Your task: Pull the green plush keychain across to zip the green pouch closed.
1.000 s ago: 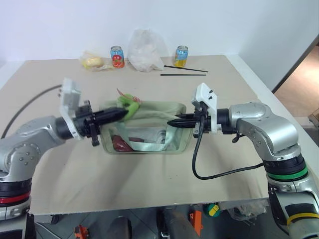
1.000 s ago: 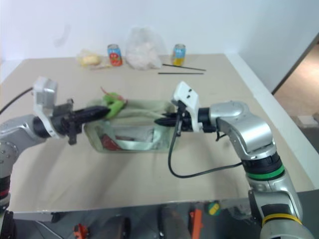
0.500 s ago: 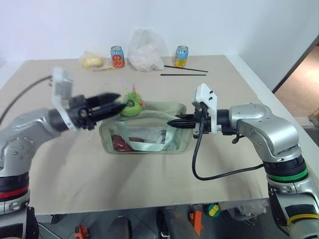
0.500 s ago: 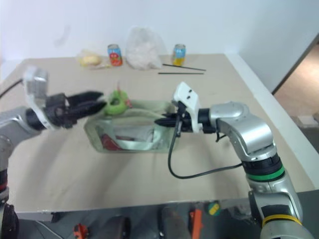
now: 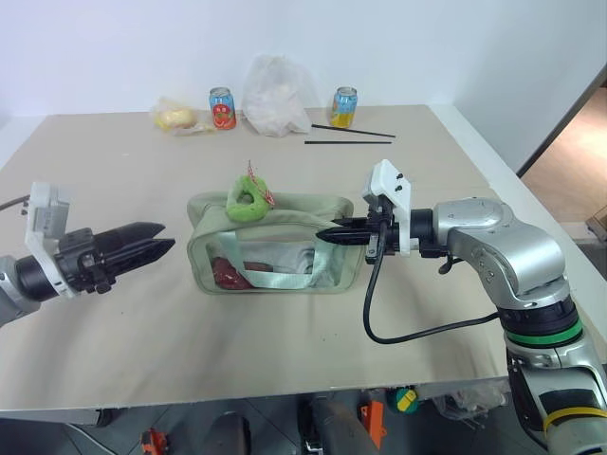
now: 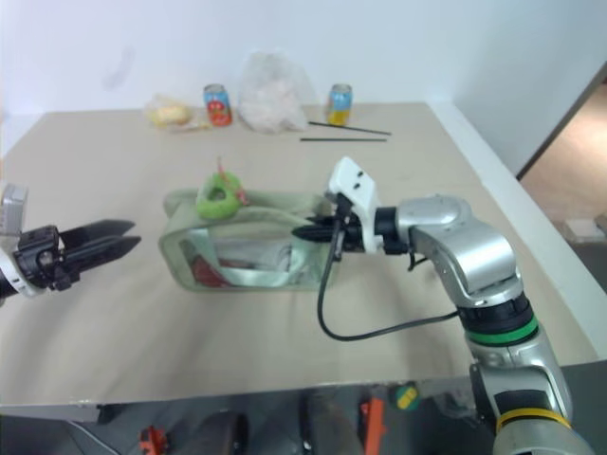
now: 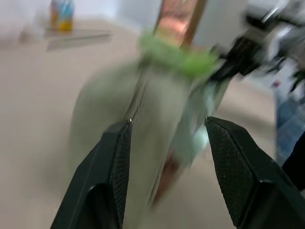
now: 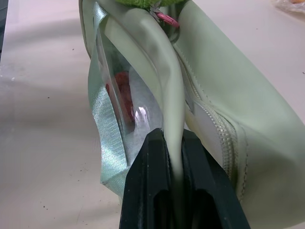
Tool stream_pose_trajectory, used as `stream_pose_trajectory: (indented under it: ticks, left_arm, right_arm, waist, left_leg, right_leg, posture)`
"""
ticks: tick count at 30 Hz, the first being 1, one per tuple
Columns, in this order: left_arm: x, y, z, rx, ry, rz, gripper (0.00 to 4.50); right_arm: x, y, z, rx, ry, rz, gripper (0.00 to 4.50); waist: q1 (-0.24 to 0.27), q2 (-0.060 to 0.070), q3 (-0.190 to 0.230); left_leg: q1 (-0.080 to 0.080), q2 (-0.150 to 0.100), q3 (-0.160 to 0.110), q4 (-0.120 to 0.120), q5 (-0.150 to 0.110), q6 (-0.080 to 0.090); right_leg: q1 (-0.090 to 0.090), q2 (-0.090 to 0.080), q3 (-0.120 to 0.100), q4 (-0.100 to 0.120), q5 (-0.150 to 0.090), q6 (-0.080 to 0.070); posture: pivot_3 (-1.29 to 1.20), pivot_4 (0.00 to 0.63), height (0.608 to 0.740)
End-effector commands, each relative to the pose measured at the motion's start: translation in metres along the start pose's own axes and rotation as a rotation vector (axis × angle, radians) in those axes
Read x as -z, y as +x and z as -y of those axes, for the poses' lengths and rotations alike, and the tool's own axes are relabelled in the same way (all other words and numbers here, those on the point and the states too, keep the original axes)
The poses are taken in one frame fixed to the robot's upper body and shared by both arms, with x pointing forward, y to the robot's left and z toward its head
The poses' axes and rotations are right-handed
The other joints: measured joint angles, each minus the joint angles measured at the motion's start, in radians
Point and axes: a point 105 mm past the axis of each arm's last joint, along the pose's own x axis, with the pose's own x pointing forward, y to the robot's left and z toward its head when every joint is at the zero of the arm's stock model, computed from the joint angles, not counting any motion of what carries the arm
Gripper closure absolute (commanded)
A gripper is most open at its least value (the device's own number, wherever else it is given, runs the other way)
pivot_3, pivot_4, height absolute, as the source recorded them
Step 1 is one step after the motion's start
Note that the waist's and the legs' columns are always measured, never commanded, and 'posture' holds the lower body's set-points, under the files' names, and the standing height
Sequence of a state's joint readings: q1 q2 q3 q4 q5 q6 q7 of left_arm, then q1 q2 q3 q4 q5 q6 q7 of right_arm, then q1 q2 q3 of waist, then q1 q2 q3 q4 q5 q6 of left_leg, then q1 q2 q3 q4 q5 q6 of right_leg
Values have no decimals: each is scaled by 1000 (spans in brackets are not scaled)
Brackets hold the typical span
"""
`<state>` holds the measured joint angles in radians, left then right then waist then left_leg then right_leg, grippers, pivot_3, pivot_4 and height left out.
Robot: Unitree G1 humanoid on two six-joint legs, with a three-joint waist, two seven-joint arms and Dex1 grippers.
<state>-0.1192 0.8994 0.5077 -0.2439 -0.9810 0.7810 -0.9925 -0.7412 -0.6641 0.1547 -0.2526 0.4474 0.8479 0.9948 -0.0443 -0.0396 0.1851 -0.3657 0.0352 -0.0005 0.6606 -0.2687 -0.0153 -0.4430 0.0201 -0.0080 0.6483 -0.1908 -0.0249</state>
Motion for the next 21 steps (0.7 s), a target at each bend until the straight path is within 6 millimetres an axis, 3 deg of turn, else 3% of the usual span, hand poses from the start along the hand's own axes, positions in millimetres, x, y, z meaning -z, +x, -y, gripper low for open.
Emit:
stream_pose_trajectory:
  ticks: [1,10,12,15,17,20,21]
  left_arm:
    - [-14,5,9,42,53,48,1976]
    - [20,29,17,118,-7,-52,1976]
    - [25,33,10,99,-16,-66,1976]
    - [16,35,-3,49,-12,-12,2807]
    - [3,35,0,81,-14,40,3471]
    - [3,37,2,91,13,16,4452]
    - [5,38,1,85,27,3,4452]
  right_arm:
    - [6,4,-5,-28,18,-16,4500]
    - [6,1,-5,-16,21,-17,4500]
    - [7,0,-6,-14,23,-17,4500]
    - [8,-2,-6,-8,25,-21,4500]
    - [9,-4,-7,-3,26,-23,4500]
    - [10,-7,-7,3,32,-24,4500]
    - [10,-7,-7,5,33,-25,4500]
  waist:
    - [0,0,0]
    - [-1,0,0]
    - [-1,0,0]
    - [2,0,0]
    - [2,0,0]
    - [0,0,0]
    - [-1,0,0]
  left_leg:
    - [0,0,0,0,0,0]
    - [0,0,1,-3,0,0]
    - [0,0,1,-3,0,0]
    - [0,-1,0,-3,0,0]
    - [0,-1,0,-3,0,0]
    - [0,-1,1,-3,0,0]
    - [-1,-1,1,-3,0,0]
  right_leg:
    - [0,0,0,0,0,0]
    - [0,0,1,0,-1,-1]
    - [0,0,1,0,-1,-1]
    - [0,0,1,0,-1,-1]
    - [0,0,0,0,-1,-1]
    - [0,0,1,-1,-1,-1]
    - [0,0,1,-1,-1,-1]
  posture:
    - [0,150,740]
    - [0,150,740]
    - [0,150,740]
    - [0,150,740]
    - [0,150,740]
    - [0,150,740]
    - [0,150,740]
